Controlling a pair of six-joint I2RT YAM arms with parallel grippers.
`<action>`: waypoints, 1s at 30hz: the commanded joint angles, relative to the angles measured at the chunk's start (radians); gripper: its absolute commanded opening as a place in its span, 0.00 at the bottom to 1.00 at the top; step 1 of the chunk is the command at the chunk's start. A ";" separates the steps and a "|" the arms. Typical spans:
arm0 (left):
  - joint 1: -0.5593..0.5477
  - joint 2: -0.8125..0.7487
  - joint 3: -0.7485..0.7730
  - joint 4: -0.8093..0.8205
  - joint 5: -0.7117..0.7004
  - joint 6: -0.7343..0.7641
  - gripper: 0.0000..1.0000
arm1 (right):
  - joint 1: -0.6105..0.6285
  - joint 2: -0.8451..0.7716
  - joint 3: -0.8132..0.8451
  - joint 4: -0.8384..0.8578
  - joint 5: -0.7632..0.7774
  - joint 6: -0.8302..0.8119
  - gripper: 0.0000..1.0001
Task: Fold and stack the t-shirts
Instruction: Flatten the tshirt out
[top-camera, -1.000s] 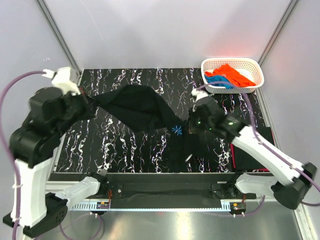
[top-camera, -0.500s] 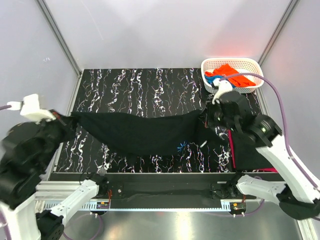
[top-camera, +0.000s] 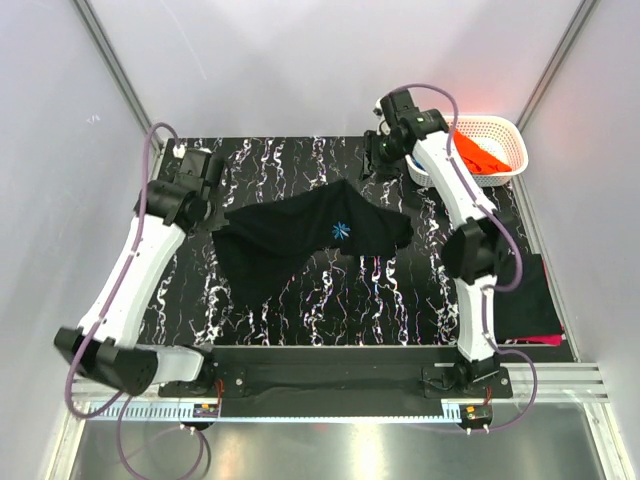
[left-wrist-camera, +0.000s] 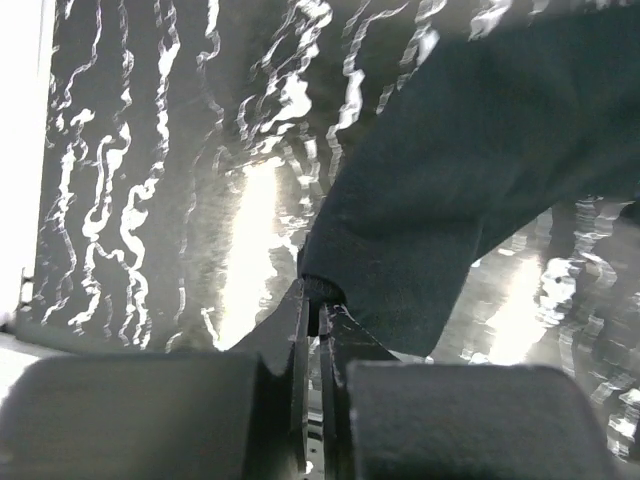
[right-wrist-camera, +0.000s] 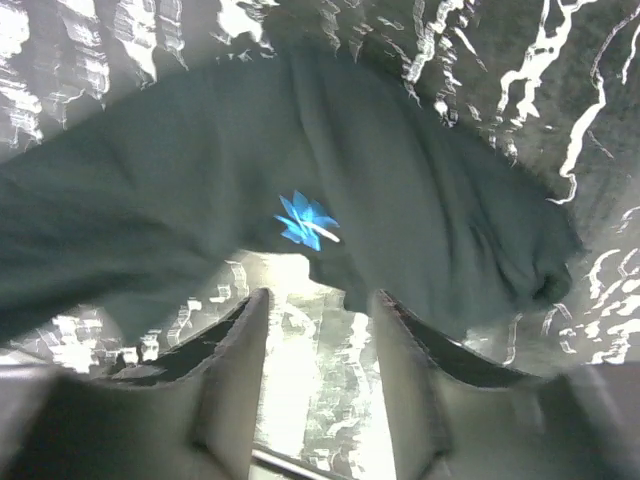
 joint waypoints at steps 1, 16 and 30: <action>0.071 0.035 -0.044 0.051 0.013 0.053 0.06 | -0.002 0.075 0.155 -0.269 -0.001 -0.082 0.54; 0.123 -0.109 -0.417 0.255 0.200 -0.019 0.85 | -0.001 -0.273 -0.839 0.519 -0.182 0.194 0.72; 0.145 0.216 -0.457 0.627 0.648 0.009 0.70 | -0.027 -0.065 -0.801 0.714 -0.190 0.308 0.60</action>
